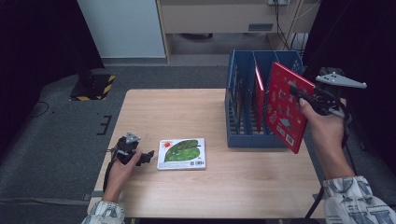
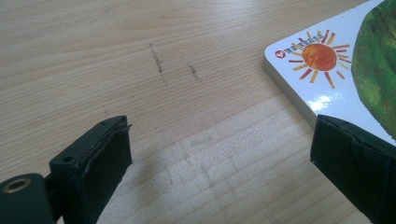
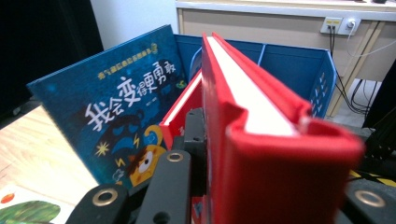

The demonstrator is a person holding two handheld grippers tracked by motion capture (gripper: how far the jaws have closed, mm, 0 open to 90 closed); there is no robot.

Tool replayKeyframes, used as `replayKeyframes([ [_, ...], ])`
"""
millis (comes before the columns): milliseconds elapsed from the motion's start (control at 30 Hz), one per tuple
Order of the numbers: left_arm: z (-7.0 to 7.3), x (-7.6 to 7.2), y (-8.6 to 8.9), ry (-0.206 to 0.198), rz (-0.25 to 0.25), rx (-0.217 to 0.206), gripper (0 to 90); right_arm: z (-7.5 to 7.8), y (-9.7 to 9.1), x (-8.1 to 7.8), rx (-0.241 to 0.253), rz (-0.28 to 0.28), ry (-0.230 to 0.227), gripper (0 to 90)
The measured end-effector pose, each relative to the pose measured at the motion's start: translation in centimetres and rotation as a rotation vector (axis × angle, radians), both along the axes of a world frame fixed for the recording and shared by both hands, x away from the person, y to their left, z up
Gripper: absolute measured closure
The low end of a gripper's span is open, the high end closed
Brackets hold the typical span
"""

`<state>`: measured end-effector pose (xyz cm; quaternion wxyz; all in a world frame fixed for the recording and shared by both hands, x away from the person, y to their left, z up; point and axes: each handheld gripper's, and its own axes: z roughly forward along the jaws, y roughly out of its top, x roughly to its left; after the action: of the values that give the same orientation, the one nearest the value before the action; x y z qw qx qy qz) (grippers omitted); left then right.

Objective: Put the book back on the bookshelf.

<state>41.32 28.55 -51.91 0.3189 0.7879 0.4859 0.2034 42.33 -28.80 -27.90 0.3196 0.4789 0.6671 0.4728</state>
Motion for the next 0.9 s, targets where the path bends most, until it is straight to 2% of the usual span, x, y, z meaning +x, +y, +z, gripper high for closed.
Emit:
replayKeyframes([
  [300,0.2,-0.1,0.1,-0.015,0.006,-0.004,5.0,0.1,0.2,2.1,0.001,-0.028,0.003,79.2],
  [900,0.0,0.0,0.0,-0.005,0.005,0.008,4.9,0.3,1.2,5.1,-0.008,-0.067,-0.001,79.3],
])
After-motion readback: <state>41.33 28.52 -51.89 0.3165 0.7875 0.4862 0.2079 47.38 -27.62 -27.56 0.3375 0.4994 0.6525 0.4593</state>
